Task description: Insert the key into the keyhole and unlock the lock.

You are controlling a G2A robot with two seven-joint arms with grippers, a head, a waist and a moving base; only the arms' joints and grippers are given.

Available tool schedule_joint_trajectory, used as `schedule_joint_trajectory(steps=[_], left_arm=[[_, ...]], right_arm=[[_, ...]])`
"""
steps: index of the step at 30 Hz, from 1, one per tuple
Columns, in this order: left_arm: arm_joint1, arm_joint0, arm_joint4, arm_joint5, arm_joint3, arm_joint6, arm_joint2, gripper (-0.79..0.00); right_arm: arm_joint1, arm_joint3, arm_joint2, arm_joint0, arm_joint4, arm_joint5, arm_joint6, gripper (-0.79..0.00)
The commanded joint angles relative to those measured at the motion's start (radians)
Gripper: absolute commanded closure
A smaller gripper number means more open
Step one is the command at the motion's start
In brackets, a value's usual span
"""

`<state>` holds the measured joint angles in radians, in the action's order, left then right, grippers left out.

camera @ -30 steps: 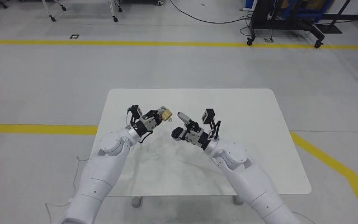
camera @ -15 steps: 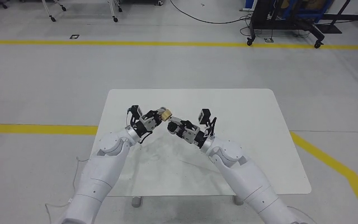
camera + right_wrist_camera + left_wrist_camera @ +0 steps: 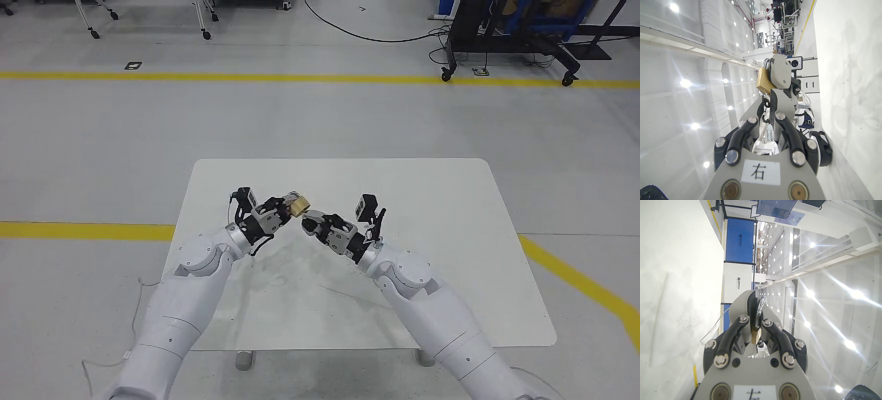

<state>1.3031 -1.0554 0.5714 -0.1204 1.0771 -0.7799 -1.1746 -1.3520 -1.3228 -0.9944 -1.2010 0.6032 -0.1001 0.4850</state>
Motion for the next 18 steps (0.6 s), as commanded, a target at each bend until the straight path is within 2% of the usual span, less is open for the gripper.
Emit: schedule_joint_trajectory(steps=[1, 9, 18], left_arm=[[0.0, 0.002, -0.001, -0.001, -0.002, -0.002, 0.001, 0.0], [0.001, 0.006, -0.013, -0.018, -0.006, -0.019, 0.006, 0.0], [0.0, -0.002, -0.049, -0.056, 0.008, 0.004, 0.007, 0.0]], right_arm=[[-0.002, 0.001, -0.001, -0.001, 0.011, 0.002, 0.001, 0.0], [-0.014, 0.026, -0.01, 0.002, 0.159, 0.056, 0.037, 0.0], [-0.033, 0.078, -0.028, 0.019, 0.451, 0.217, 0.134, 0.0]])
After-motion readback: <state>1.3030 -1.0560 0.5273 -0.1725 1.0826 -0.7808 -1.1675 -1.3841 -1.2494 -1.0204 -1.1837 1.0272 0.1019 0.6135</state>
